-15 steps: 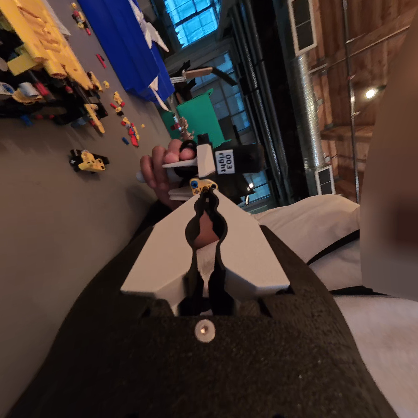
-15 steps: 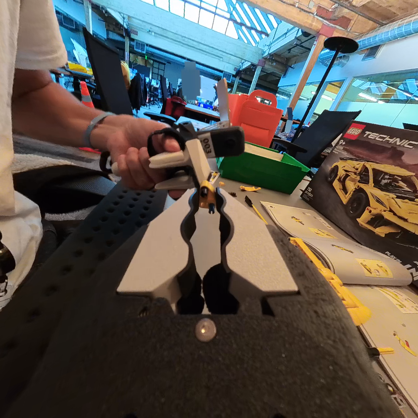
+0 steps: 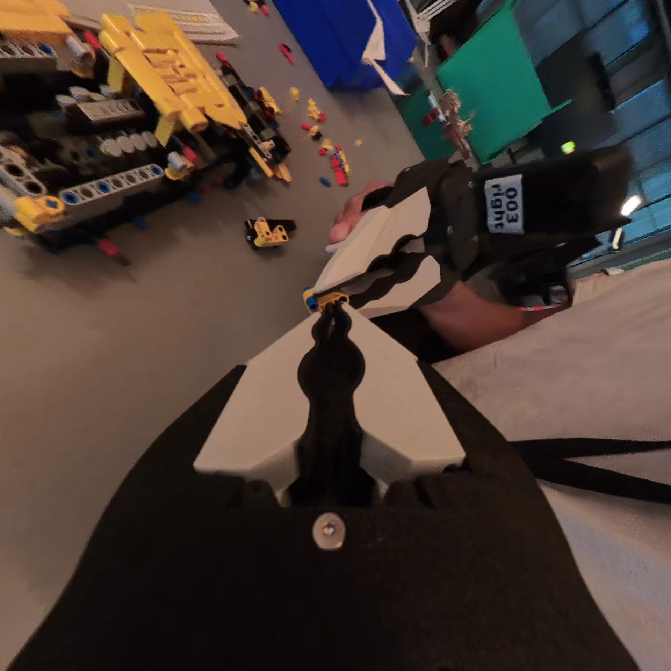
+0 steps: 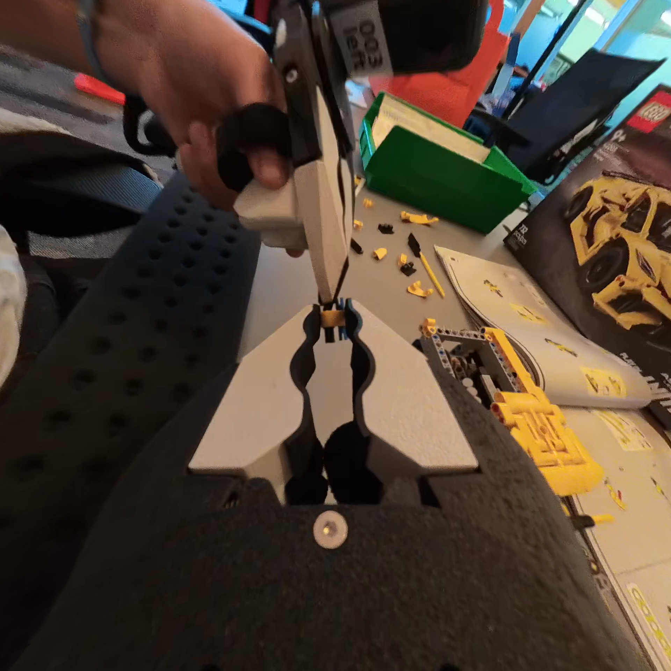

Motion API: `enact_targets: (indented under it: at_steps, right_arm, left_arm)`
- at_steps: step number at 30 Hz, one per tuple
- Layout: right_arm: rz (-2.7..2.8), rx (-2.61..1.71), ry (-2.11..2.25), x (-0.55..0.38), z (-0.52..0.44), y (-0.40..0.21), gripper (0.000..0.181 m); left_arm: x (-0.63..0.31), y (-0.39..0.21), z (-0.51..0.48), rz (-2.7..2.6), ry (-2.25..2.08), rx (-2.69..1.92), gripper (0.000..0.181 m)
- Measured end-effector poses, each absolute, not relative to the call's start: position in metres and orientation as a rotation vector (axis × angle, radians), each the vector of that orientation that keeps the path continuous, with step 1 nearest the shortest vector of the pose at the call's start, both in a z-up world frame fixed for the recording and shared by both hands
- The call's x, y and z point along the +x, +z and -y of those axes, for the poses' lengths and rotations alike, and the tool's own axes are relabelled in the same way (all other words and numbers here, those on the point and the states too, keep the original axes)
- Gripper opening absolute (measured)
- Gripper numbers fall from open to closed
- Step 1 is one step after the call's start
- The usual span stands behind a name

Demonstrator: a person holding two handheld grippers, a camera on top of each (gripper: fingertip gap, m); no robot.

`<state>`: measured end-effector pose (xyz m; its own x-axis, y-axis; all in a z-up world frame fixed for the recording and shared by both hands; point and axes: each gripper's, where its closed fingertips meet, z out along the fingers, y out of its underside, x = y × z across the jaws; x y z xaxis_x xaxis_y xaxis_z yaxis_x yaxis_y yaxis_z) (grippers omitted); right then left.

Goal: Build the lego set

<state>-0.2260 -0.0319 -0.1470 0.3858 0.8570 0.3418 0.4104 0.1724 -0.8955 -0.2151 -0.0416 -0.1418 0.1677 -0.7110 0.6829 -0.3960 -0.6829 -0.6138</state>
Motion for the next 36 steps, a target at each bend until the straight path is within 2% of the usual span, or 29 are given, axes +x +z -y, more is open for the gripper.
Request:
enact_targets:
  at_steps: [4,7,9,13,20,24,31,36]
  right_arm:
    - [1.211,-1.479,0.445,-0.226,0.029,-0.15,0.013]
    - [1.245,-1.545,0.359,-0.227,0.025,-0.162,0.012]
    - [1.214,-1.562,0.411,-0.228,0.024,-0.162,0.013]
    - [1.179,-1.608,0.488,-0.23,0.024,-0.163,0.013]
    - [1.251,-1.556,0.318,-0.23,0.027,-0.163,0.013]
    - [1.28,-1.586,0.249,-0.229,0.027,-0.17,0.013]
    - [1.212,-1.727,0.465,-0.222,0.029,-0.178,0.013]
    - [1.384,-2.03,0.354,-0.191,0.037,-0.206,0.013]
  left_arm:
    - [-0.215,-0.146,0.039,-1.054,-1.408,-2.15,0.002]
    - [-0.215,-0.157,0.036,-1.187,-1.061,-2.069,0.003]
    - [-0.216,-0.157,0.035,-1.218,-0.975,-2.025,0.003]
    - [-0.219,-0.156,0.034,-1.141,-1.121,-2.08,0.004]
    - [-0.219,-0.156,0.036,-0.893,-1.579,-2.228,0.003]
    - [-0.218,-0.163,0.037,-0.946,-1.487,-2.227,0.003]
    - [-0.232,-0.162,0.025,-1.066,-1.295,-2.191,0.004]
    - [-0.242,-0.163,0.031,-1.119,-1.31,-2.19,0.004]
